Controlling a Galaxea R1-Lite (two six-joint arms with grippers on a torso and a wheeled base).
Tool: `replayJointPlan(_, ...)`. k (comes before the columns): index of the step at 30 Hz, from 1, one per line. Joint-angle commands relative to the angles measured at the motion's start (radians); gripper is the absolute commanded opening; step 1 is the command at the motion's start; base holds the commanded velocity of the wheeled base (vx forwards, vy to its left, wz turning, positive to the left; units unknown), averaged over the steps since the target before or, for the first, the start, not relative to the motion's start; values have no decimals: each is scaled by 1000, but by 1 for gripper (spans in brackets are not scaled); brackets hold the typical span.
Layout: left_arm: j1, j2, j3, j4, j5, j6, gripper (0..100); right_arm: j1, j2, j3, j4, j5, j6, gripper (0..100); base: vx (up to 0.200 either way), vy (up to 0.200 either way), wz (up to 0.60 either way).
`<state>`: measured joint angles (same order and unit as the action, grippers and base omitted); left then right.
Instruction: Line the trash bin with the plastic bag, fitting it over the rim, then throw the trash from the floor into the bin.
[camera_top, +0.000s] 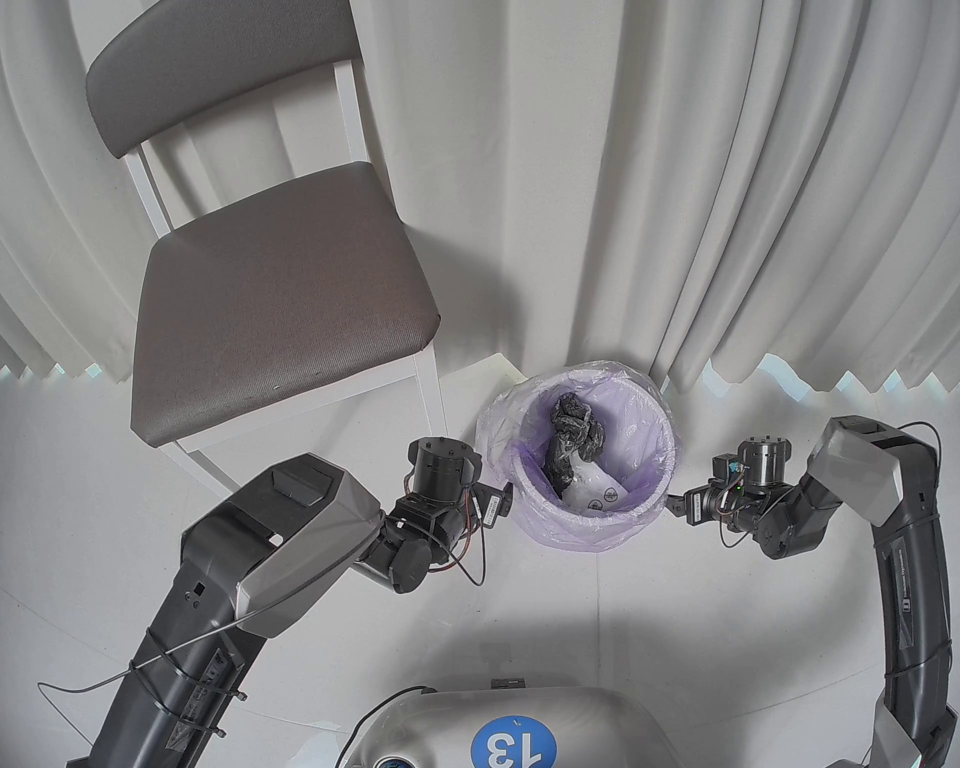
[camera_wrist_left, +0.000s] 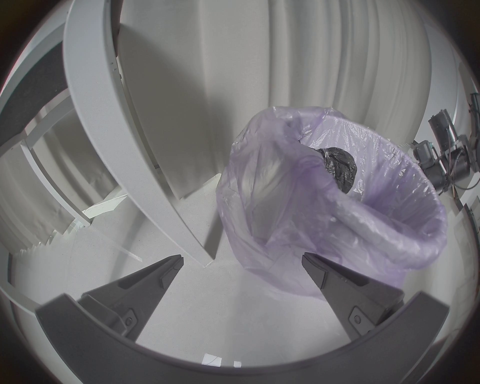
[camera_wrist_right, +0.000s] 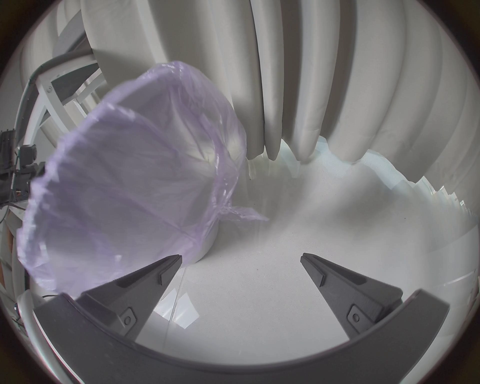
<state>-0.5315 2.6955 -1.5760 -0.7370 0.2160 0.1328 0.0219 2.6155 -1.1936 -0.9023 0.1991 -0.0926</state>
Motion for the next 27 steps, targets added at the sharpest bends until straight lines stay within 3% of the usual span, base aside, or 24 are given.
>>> replayJointPlan(1,-25,-140,195,-87,2,4,100,-36,-190,175,-6,25,-42,100,0,0,0)
replayJointPlan(5,-58,-221,352,-183,10,5,100,-50,-275,309,-78,25,-61,100,0,0,0)
replayJointPlan(10,-78,-292,450,-225,8,5,100,-53,-341,430,-178,25,-58,100,0,0,0)
replayJointPlan(17,-107,-382,577,-338,11,5,100,-54,-382,609,-438,13,2,100,0,0,0)
replayJointPlan(27,-137,-576,686,-403,-3,-10,100,-65,-624,778,-458,0,66,100,0,0,0)
